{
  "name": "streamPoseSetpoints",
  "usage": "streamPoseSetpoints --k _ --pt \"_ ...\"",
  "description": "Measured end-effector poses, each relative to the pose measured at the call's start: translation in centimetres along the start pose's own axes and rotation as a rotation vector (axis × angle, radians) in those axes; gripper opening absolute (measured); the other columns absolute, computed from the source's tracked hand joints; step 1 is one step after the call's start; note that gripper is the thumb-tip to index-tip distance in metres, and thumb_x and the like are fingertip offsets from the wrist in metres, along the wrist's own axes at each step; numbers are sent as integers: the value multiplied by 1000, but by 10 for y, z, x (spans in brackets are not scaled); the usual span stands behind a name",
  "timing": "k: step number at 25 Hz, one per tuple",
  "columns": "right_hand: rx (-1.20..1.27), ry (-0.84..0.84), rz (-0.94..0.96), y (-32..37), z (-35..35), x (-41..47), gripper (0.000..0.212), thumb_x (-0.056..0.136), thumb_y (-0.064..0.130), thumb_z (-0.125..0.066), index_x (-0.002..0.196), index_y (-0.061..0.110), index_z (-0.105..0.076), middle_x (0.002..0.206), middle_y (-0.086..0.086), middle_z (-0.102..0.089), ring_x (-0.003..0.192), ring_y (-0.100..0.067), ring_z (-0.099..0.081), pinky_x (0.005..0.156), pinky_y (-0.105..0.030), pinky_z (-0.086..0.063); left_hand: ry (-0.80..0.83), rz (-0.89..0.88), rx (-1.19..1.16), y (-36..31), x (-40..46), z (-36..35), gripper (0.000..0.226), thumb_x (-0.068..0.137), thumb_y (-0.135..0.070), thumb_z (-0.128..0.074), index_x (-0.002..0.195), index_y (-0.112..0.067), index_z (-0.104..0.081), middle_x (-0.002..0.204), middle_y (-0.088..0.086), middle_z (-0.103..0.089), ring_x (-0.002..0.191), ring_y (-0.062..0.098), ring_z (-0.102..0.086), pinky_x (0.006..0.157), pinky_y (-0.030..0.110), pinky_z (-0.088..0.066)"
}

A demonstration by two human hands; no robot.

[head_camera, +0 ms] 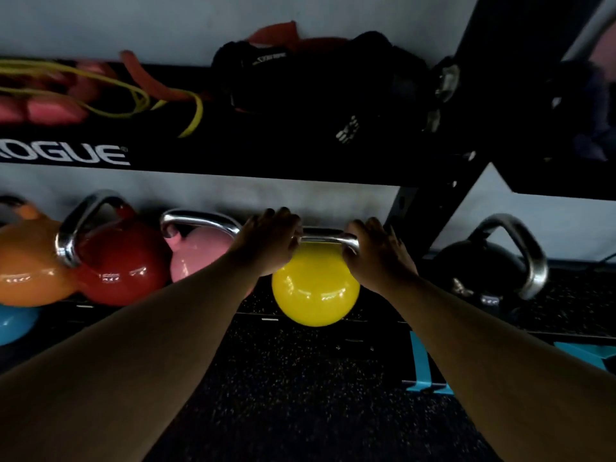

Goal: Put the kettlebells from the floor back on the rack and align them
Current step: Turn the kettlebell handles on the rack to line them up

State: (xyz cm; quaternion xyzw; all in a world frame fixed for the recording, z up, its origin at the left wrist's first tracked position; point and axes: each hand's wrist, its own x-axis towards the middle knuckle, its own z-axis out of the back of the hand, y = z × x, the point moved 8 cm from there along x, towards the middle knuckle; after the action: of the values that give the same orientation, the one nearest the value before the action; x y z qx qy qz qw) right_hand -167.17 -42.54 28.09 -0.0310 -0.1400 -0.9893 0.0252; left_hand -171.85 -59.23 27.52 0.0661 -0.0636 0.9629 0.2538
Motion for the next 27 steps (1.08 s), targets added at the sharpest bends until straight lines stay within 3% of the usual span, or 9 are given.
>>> streamPoseSetpoints --k 4,6,9,13,16,20,23,25,27 --pt "-98 52 -60 12 -29 29 43 95 54 -41 125 23 -48 126 -13 -48 117 -37 -44 94 -47 -39 57 324 -219 34 -6 -37 56 92 -63 -28 120 -21 -53 119 14 -59 109 37 -58 85 42 -49" --pt "-130 126 -90 8 -46 32 54 94 61 -33 130 23 -43 128 -15 -48 118 -38 -44 93 -49 -39 91 503 -437 24 -15 -66 64 88 -71 -25 134 -27 -35 134 19 -48 119 42 -50 95 49 -45" --pt "-12 112 -163 -3 -53 37 58 91 65 -31 130 23 -41 127 -17 -49 116 -40 -47 91 -48 -40 123 589 -669 7 -4 -92 64 88 -71 -27 141 -40 -12 149 16 -24 131 45 -34 102 52 -31" --pt "198 37 -269 7 -57 39 52 92 61 -41 124 20 -47 122 -19 -52 112 -42 -49 88 -46 -40 77 600 -962 39 19 -98 69 92 -65 -31 150 -40 -4 160 13 -13 145 35 -18 110 39 -18" --pt "418 24 -342 -4 -58 28 47 88 62 -50 108 20 -56 107 -13 -61 103 -35 -57 72 -35 -41 88 680 -1115 38 8 -111 72 92 -66 -25 150 -39 9 164 7 2 149 29 0 108 36 -3" --pt "386 13 -440 0 -62 30 53 92 58 -48 117 12 -53 121 -20 -63 111 -40 -58 82 -40 -43 89 648 -1173 32 24 -102 69 97 -59 -22 151 -33 12 163 8 9 149 29 2 116 47 -5" --pt "409 -16 -437 10 -71 19 47 93 58 -44 108 14 -51 117 -20 -64 105 -41 -60 74 -38 -39 53 515 -1246 29 39 -93 63 103 -43 -22 153 -20 11 163 8 5 149 24 -1 111 30 -8" --pt "616 76 -458 -1 -75 17 50 89 62 -50 103 14 -53 103 -18 -67 95 -38 -64 71 -39 -46 67 498 -1246 25 40 -96 62 103 -43 -22 153 -21 8 163 6 2 148 22 -8 108 28 -12" --pt "903 106 -516 -7 -71 21 47 89 56 -57 111 14 -57 91 -16 -70 84 -32 -68 67 -38 -49 84 530 -1252 22 44 -100 61 103 -44 -21 153 -23 5 164 4 4 149 24 -5 115 37 -11"
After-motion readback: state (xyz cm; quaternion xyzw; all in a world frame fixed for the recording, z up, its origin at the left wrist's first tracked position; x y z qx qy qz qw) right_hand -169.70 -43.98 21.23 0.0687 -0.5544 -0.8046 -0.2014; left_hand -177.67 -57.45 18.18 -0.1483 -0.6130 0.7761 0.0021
